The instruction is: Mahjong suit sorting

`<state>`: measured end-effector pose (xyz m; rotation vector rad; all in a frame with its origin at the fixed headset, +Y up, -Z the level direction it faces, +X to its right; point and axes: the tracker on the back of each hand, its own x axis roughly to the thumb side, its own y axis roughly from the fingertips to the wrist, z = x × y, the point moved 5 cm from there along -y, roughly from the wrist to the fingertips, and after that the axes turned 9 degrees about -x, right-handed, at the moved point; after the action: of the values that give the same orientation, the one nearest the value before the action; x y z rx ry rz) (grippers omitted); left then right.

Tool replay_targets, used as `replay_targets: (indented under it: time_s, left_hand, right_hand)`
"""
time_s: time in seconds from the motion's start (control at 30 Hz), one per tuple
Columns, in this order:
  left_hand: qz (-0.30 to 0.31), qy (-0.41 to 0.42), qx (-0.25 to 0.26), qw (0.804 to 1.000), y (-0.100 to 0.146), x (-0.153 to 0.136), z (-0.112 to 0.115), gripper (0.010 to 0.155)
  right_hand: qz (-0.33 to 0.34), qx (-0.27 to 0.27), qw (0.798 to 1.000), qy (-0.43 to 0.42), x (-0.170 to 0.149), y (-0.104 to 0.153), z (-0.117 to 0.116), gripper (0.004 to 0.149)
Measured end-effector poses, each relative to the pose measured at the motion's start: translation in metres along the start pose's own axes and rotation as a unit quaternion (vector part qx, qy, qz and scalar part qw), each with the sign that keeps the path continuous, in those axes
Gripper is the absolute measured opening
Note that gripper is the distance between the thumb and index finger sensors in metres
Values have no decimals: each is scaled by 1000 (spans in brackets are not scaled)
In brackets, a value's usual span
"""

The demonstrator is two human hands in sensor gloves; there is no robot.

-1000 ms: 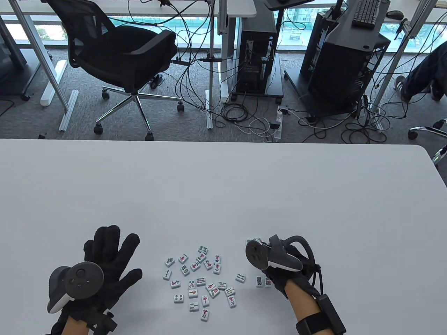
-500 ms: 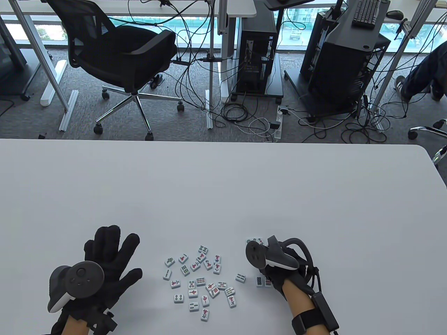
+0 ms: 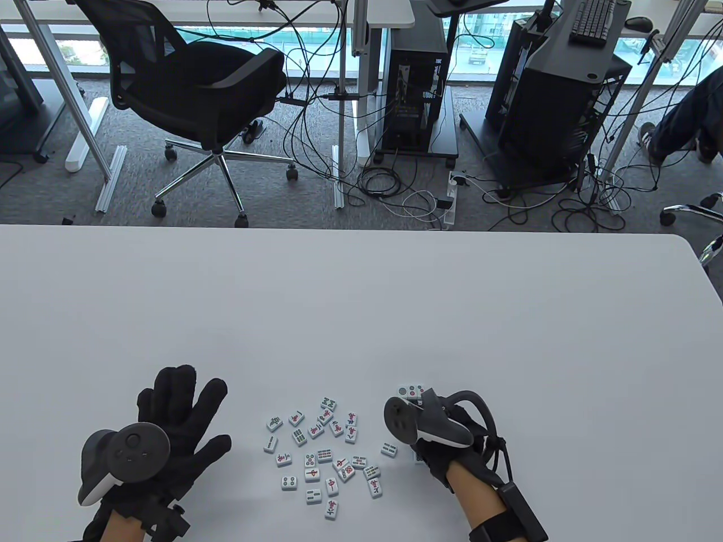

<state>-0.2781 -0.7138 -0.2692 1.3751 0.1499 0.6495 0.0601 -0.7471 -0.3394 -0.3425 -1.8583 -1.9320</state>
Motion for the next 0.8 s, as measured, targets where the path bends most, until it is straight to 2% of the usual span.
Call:
replay_targets:
  time_s: [0.13, 0.23, 0.37, 0.57, 0.6, 0.73, 0.8]
  left_hand:
    - [0, 0, -1, 1000, 0, 0, 0, 79]
    - [1, 1, 0, 1000, 0, 0, 0, 80]
    - [3, 2, 2, 1000, 0, 1, 0, 80]
    - [7, 4, 5, 1000, 1, 1, -1, 80]
    - [8, 4, 5, 1000, 1, 1, -1, 80]
    - [9, 5, 5, 1000, 1, 2, -1, 80]
    - [11, 4, 5, 1000, 1, 2, 0, 80]
  right_hand:
    - [21, -34, 999, -3, 37, 2, 10, 49]
    - [42, -36, 998, 7, 69, 4, 10, 47]
    - [65, -45, 995, 61, 98, 5, 8, 46]
    - [91, -45, 990, 100, 111, 10, 1, 43]
    - [93, -31, 990, 102, 113, 13, 0, 43]
    - [102, -1, 991, 87, 115, 25, -1, 44]
    - [128, -15, 990, 63, 117, 34, 3, 46]
